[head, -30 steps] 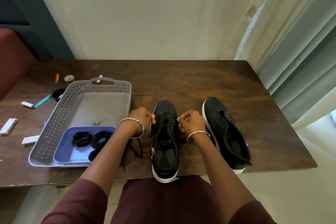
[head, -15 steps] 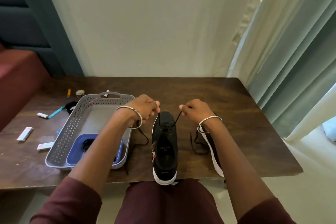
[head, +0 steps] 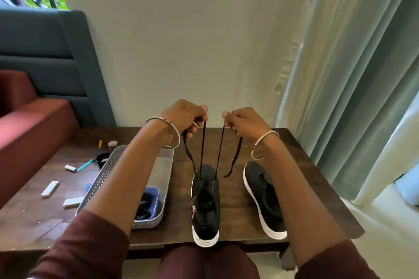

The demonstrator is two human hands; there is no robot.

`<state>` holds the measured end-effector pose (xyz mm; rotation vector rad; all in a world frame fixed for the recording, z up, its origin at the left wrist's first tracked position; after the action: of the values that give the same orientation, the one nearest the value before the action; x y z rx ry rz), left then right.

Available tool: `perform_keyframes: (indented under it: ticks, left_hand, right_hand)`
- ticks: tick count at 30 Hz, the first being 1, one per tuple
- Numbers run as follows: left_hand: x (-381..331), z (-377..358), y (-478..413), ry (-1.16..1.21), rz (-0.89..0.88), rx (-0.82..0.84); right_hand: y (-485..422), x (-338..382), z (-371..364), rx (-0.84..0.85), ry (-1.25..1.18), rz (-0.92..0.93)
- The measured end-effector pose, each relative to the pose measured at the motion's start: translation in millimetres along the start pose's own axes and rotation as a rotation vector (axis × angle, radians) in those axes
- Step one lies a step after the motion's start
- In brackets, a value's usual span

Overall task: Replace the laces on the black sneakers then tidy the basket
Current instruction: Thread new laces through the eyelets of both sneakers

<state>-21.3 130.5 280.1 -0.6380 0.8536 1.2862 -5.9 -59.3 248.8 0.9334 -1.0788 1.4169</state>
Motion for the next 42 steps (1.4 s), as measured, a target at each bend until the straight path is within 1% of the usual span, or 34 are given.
perform_keyframes:
  ticks: [5,8,11,14,20,22,26,29,31,36,39,42]
  left_hand:
    - [-32,19,19,0.125,-0.055,-0.099]
    - [-47,28,30,0.232,-0.08,-0.103]
    - [-59,34,41,0.351,-0.112,-0.103]
    - [-70,42,52,0.419,-0.187,-0.113]
    - [-90,59,64,0.322,-0.327,-0.21]
    - [-95,62,64,0.274,-0.373,-0.261]
    - [-108,66,65,0.171,-0.453,-0.353]
    - [-116,65,64,0.134,-0.489,-0.422]
    - [-119,64,62,0.164,-0.503,-0.465]
    - [-127,63,58,0.29,-0.513,-0.556]
    - [-132,61,58,0.31,-0.503,-0.598]
    - [-136,61,57,0.287,-0.509,-0.643]
  right_hand:
    - [11,40,7,-0.036,-0.15,0.047]
    - [19,63,9,-0.068,-0.256,0.07]
    - [28,84,12,-0.097,-0.43,0.072]
    - [38,104,18,-0.109,-0.566,0.089]
    - [49,139,30,-0.067,-0.636,0.243]
    - [50,148,32,-0.055,-0.644,0.275]
    - [54,161,35,-0.008,-0.736,0.315]
    - [58,167,39,-0.002,-0.721,0.367]
    - [58,171,40,-0.026,-0.649,0.417]
    - [50,180,45,-0.125,-0.428,0.566]
    - [45,184,40,-0.2,-0.355,0.665]
    - [43,185,35,-0.277,-0.297,0.725]
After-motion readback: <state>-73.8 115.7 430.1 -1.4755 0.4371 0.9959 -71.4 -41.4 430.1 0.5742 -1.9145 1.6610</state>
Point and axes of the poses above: each hand's wrist, its own y-axis away from the middle knuckle, its own z-axis out of the back of the hand, x = y × z, the point moved 1 cm from there along -y, towards the middle knuckle, and after that the axes turned 15 degrees about -y, right-handed, at the moved point
